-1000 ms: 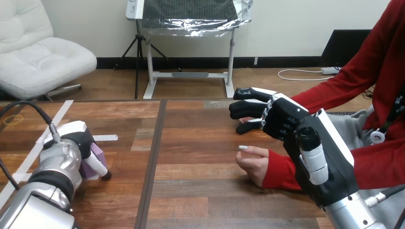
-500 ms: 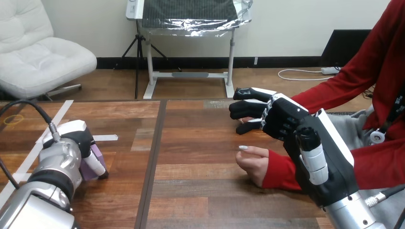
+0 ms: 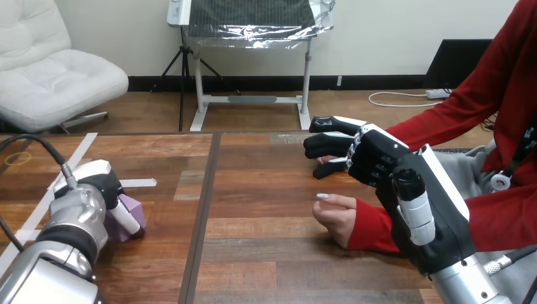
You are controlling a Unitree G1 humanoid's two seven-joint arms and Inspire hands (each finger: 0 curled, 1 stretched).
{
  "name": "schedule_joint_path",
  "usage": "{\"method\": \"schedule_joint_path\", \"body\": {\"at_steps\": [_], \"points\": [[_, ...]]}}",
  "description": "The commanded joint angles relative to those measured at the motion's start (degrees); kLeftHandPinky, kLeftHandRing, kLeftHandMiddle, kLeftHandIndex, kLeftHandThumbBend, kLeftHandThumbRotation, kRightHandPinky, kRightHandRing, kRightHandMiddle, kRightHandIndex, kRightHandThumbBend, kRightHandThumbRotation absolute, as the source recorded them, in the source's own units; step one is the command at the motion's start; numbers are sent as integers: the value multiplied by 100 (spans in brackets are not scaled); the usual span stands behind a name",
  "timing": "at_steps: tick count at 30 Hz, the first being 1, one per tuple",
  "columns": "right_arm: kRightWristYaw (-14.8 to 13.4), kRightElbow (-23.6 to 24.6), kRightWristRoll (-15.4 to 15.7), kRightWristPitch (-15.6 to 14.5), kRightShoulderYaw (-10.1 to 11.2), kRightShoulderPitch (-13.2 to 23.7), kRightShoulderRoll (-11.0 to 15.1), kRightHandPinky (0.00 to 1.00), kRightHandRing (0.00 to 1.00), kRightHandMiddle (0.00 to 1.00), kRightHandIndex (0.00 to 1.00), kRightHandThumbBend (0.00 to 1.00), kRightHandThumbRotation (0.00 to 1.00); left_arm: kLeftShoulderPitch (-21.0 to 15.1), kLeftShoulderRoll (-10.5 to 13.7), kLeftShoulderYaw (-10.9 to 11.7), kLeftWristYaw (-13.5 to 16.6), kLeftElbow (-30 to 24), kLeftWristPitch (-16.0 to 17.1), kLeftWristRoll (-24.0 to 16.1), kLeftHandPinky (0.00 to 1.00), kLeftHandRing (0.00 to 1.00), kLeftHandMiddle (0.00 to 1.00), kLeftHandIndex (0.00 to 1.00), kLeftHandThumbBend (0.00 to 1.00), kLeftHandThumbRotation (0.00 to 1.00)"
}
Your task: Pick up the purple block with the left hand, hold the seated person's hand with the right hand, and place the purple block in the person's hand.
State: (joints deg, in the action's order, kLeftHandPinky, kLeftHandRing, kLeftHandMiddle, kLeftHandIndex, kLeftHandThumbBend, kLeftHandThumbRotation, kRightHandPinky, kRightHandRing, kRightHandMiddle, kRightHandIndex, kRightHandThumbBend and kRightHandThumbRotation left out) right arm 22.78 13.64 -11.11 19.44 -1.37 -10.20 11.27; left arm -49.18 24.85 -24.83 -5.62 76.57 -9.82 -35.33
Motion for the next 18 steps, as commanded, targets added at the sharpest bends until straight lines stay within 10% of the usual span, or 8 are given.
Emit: {"method": "schedule_joint_path", "body": {"at_steps": [1,18], "points": [[-65,168,-42,57,73,252,-13,60,72,72,76,95,100,-481,169,84,144,-171,-30,51,30,44,54,67,66,0],[-86,184,-28,29,68,243,-13,61,72,72,76,95,100,-460,114,180,467,-176,-150,121,22,31,42,70,68,0]]}}
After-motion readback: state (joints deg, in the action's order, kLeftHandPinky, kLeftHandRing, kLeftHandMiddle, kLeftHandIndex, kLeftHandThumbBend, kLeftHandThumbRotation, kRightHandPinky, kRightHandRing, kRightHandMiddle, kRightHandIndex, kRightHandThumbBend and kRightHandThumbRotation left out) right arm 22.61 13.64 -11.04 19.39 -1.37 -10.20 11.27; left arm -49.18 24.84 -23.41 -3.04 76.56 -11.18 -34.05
